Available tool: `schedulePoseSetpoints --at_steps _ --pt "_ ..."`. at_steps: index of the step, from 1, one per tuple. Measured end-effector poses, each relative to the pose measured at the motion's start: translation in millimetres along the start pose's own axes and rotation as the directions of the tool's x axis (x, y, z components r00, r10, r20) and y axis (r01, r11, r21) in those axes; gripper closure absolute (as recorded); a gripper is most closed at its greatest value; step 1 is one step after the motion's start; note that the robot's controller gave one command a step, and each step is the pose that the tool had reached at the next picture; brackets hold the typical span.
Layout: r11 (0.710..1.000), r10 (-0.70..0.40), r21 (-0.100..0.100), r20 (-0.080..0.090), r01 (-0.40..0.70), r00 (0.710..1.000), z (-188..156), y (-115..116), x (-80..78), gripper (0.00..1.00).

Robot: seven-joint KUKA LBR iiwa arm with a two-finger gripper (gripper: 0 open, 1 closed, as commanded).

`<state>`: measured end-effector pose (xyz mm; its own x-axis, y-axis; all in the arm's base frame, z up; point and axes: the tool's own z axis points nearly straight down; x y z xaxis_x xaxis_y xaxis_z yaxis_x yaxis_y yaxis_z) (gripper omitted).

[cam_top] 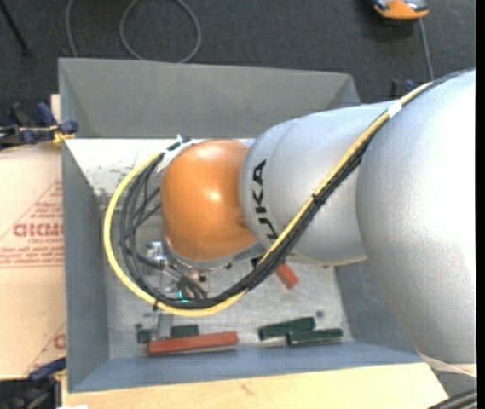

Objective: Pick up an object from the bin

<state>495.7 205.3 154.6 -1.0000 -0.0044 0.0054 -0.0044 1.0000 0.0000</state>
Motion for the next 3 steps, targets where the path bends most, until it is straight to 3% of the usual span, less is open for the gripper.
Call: schedulePoseSetpoints --at_steps 1,2,3 --pt "0.985 0.172 0.001 0.002 -0.172 0.985 87.0 -82.0 4.4 0.0" --pt "0.969 0.246 -0.005 0.014 -0.246 0.969 -15.4 -103.8 -2.2 0.0" --pt "1.0 0.031 0.002 0.007 -0.032 0.999 75.7 -204.6 14.9 0.0"
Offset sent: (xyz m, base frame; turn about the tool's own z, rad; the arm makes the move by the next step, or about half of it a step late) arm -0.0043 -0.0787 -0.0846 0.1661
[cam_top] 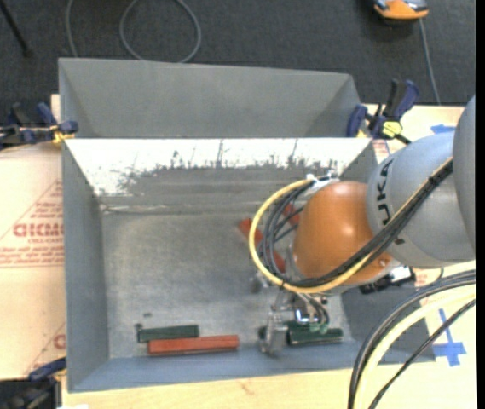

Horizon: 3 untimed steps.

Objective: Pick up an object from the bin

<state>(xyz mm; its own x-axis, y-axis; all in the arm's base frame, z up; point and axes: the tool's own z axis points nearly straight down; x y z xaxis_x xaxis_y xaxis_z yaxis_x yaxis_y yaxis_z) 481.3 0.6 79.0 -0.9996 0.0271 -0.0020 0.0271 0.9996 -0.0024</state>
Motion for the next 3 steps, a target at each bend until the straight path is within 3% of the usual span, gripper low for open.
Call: schedulePoseSetpoints --at_steps 1,2,3 --pt "1.0 0.029 0.001 0.002 -0.029 1.0 3.0 -55.4 -8.7 0.0" --pt "1.0 0.03 -0.003 0.002 -0.029 1.0 2.7 -51.0 -8.7 1.0" --pt "0.997 0.072 -0.001 0.012 -0.072 0.997 -143.3 -61.0 -53.8 1.0"
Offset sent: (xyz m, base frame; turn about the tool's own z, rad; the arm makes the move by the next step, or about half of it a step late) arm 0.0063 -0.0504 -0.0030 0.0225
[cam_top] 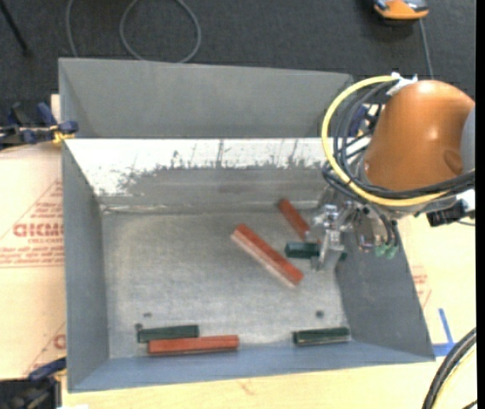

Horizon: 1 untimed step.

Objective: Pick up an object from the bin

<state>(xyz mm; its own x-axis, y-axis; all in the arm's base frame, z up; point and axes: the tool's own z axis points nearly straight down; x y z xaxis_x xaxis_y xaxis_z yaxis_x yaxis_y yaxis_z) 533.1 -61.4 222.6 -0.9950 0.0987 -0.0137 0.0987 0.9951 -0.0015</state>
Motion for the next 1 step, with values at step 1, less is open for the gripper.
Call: schedulePoseSetpoints --at_steps 1 --pt "0.998 0.066 -0.001 -0.011 -0.066 0.998 -0.7 -11.6 9.4 1.0"
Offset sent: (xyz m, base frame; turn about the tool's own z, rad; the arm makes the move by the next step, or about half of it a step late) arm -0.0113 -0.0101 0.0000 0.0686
